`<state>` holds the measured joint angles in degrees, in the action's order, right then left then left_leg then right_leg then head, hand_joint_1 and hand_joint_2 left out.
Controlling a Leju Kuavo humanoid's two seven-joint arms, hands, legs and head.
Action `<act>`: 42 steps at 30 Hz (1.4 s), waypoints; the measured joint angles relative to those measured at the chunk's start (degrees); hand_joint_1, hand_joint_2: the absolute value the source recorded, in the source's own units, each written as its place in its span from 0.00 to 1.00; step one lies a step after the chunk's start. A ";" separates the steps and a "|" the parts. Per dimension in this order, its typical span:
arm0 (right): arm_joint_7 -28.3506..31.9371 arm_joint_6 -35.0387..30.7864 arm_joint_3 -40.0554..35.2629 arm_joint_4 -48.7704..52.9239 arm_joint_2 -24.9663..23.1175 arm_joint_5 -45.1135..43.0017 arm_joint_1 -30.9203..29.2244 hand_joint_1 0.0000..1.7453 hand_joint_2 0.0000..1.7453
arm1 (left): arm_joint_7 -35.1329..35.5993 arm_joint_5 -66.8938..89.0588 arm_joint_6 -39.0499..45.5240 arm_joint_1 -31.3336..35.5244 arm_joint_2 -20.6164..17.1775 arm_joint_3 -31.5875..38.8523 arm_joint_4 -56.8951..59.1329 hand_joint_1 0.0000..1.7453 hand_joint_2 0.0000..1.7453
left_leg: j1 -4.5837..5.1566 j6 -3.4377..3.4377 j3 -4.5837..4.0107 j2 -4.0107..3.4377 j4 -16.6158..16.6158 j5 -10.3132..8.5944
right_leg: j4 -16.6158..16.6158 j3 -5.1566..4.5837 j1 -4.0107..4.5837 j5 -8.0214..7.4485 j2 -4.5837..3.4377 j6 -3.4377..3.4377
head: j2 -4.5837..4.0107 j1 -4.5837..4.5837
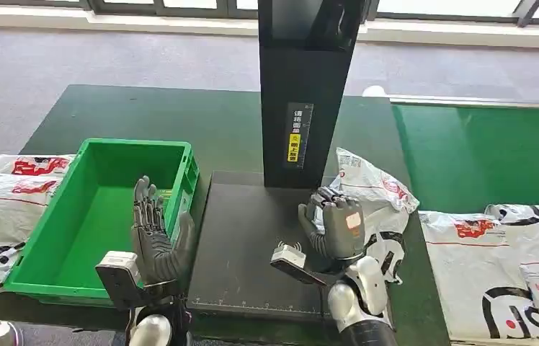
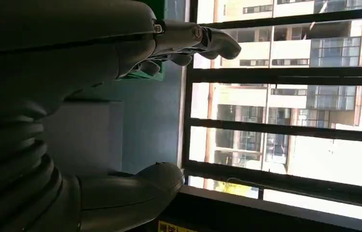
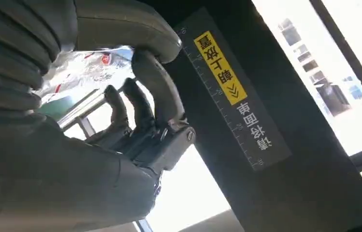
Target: Moved the parcel from conveyor to table for the left to box.
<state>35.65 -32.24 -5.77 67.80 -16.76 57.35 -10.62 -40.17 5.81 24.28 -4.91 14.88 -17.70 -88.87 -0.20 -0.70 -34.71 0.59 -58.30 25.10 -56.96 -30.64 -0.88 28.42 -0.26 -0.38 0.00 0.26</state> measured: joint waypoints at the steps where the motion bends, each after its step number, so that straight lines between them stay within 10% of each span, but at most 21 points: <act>1: 0.00 -0.30 -0.02 -0.04 0.02 -0.09 0.01 0.00 1.00 | 0.00 0.00 0.02 0.00 0.00 0.00 0.00 0.00 1.00 | 0.00 0.00 0.00 0.00 0.00 0.00 | 0.00 0.00 0.00 0.00 0.00 0.00 | 0.00 0.00; 25: -2.75 -6.08 -0.66 0.77 1.25 -0.20 2.07 0.00 1.00 | 0.00 -0.04 0.52 0.01 0.00 0.00 0.28 0.00 1.00 | 0.00 0.00 0.01 -0.01 0.00 0.00 | 0.00 -0.01 0.00 0.00 -0.01 0.00 | 0.00 0.00; 26: -2.75 -6.10 -0.66 0.79 1.31 -0.17 2.10 0.00 0.00 | 0.00 -0.04 0.52 0.01 -0.02 0.00 0.28 0.00 1.00 | 0.00 0.00 0.01 -0.01 0.00 0.00 | 0.00 0.00 0.00 0.00 -0.01 0.00 | -0.02 0.00; 42: -6.36 -7.78 15.40 -6.87 2.19 10.87 -4.55 0.00 0.00 | 0.00 -0.46 2.27 -0.02 0.00 -0.02 0.24 0.00 1.00 | 0.02 0.02 0.01 0.02 -0.01 -0.02 | 0.00 0.04 -0.01 -0.05 0.01 -0.05 | 0.00 0.00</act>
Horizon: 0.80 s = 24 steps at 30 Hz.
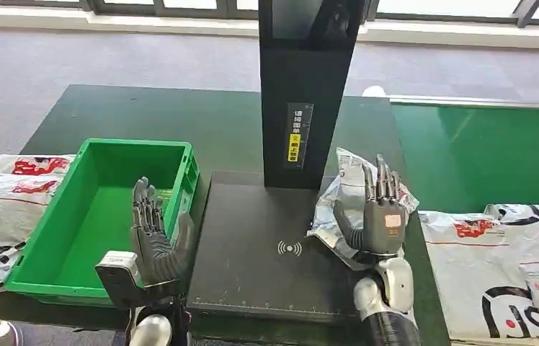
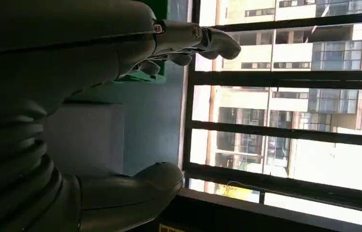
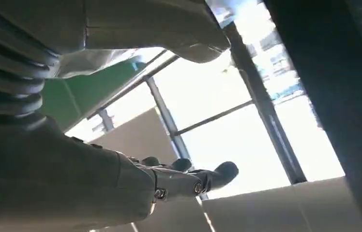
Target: Moved the parcel from conveyor to table for the left to box.
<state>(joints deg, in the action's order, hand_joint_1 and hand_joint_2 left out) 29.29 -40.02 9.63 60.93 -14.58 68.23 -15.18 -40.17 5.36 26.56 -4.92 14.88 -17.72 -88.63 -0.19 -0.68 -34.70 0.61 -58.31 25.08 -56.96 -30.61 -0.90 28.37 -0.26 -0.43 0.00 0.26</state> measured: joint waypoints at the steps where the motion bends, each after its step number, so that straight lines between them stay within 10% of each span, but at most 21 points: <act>1: -0.50 -0.04 1.77 -0.45 -0.09 1.55 -0.56 0.00 0.00 | 0.00 -0.09 0.15 0.00 0.00 0.02 0.00 0.00 1.00 | 0.00 0.00 0.00 0.02 0.00 0.00 | 0.00 0.01 0.00 0.00 0.01 0.00 | 0.00 0.00; 19: -5.20 -0.11 15.31 -8.31 -0.98 8.49 -5.93 0.00 0.00 | 0.00 -0.61 1.44 0.00 -0.02 0.02 0.00 0.00 1.00 | -0.01 0.00 0.00 0.01 0.00 0.00 | 0.00 0.00 0.01 0.00 0.00 0.01 | -0.02 0.00; 20: -5.85 -0.11 15.70 -9.03 -0.96 8.58 -6.22 0.00 1.00 | 0.00 -0.63 1.51 0.00 -0.02 0.02 0.00 0.00 1.00 | -0.01 0.00 0.00 0.01 0.00 0.00 | 0.00 0.00 0.01 0.00 0.00 0.01 | 0.00 0.00; 24: -13.05 -0.07 16.49 -15.65 -0.04 12.14 -8.57 0.00 1.00 | 0.00 -0.68 1.49 0.01 -0.02 0.02 0.00 0.00 1.00 | -0.01 0.00 0.02 -0.03 0.00 0.00 | 0.00 0.00 0.01 0.00 -0.02 0.01 | 0.00 0.00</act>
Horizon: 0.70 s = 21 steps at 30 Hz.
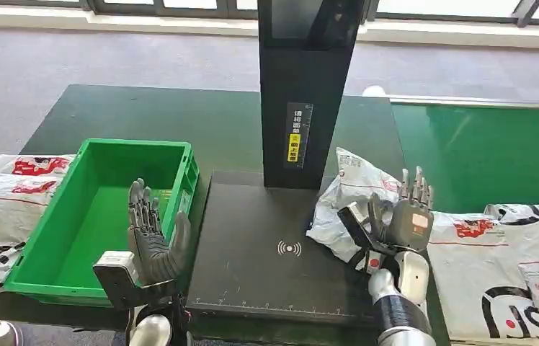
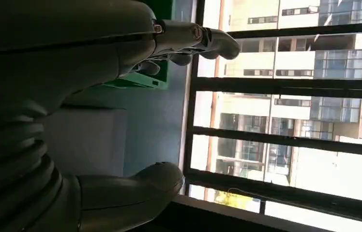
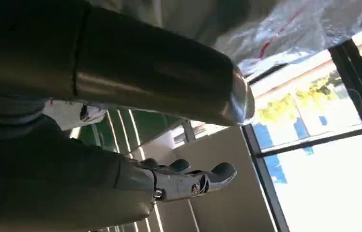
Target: Moved the parcel from conveyor to table for the left to box.
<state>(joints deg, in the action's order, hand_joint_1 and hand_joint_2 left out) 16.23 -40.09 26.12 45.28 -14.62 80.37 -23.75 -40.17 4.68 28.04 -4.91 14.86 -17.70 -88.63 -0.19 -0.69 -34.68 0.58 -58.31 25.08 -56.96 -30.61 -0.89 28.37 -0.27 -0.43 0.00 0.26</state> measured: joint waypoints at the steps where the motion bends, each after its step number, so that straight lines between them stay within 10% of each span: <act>1: -1.68 0.11 0.00 -1.92 0.46 0.81 -0.40 0.00 1.00 | 0.00 0.00 -0.15 0.00 0.00 0.00 0.00 0.00 1.00 | 0.00 0.00 -0.01 0.03 0.00 0.00 | 0.00 0.01 0.00 0.00 0.01 0.00 | 0.00 0.00; 10: -5.94 5.16 -0.31 -11.71 2.32 2.51 -3.11 0.00 1.00 | 0.00 0.09 -0.79 0.00 0.00 0.00 0.04 0.00 1.00 | 0.00 0.00 0.01 0.02 0.00 0.00 | 0.00 0.01 0.01 0.01 0.01 0.00 | -0.02 0.00; 11: -5.94 5.20 -0.31 -12.19 2.42 2.49 -3.32 0.11 1.00 | 0.00 0.09 -0.81 0.00 0.00 0.00 0.04 0.00 1.00 | 0.00 0.00 0.01 0.02 0.00 0.00 | 0.00 0.02 0.01 0.01 0.01 0.00 | -0.02 0.00; 13: -5.85 6.47 -0.35 -12.98 2.58 2.55 -3.67 1.00 1.00 | 0.00 0.11 -0.85 0.00 0.00 0.00 0.07 0.00 1.00 | -0.01 0.00 0.03 0.02 0.00 0.00 | 0.00 0.03 0.01 0.01 0.01 0.01 | -0.02 0.00; 21: -5.81 8.31 -2.12 -14.57 2.93 3.65 -4.71 1.00 1.00 | 0.00 0.13 -1.09 0.02 0.00 0.00 0.15 0.00 1.00 | -0.01 -0.01 0.37 -0.11 0.00 0.02 | 0.02 0.25 0.00 0.02 -0.02 0.01 | 0.00 0.00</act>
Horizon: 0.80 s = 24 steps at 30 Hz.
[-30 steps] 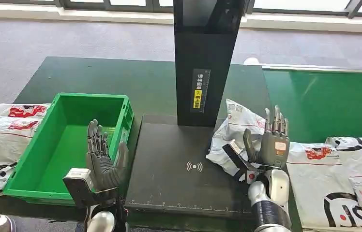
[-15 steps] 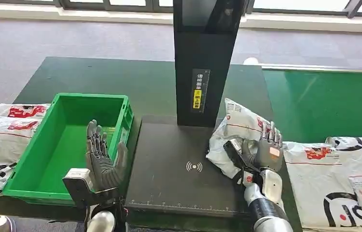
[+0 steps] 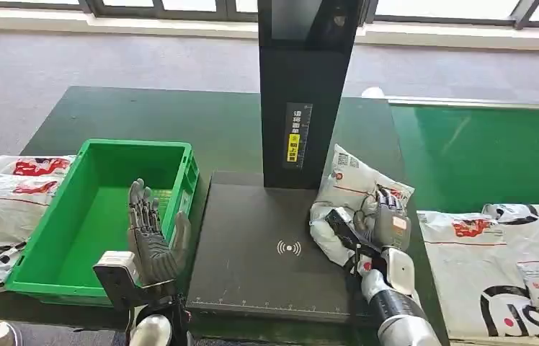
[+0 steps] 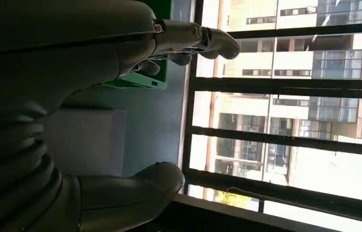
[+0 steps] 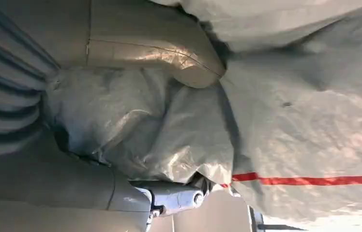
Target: Moved the parcel from conveyor to table for the left to box.
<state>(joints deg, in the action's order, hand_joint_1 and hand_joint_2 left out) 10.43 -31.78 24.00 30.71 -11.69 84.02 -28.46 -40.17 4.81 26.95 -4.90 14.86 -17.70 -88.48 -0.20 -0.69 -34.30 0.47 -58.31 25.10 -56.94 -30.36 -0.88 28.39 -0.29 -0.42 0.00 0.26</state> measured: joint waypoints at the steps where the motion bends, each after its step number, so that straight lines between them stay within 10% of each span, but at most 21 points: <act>1: 0.00 0.00 -0.20 -0.04 0.00 0.02 -0.09 1.00 1.00 | 0.00 0.00 0.00 0.00 0.02 0.00 0.02 0.00 1.00 | 0.00 0.00 0.03 -0.02 0.00 0.00 | 0.00 0.02 0.00 0.00 -0.01 0.00 | -0.02 0.00; 24: 1.77 -3.08 -3.21 1.20 0.02 -3.36 0.70 1.00 1.00 | 0.00 0.24 -0.31 -0.01 0.02 0.00 0.09 0.00 1.00 | -0.01 0.00 0.30 -0.05 0.00 0.00 | 0.00 0.29 0.00 -0.01 -0.02 -0.01 | 0.00 0.00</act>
<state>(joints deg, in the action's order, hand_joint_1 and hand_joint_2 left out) 12.19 -34.86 20.79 31.91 -11.67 80.65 -27.75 -40.17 5.05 26.64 -4.91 14.88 -17.70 -88.39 -0.21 -0.69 -34.01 0.42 -58.31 25.10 -56.94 -30.07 -0.88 28.38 -0.31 -0.42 0.00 0.26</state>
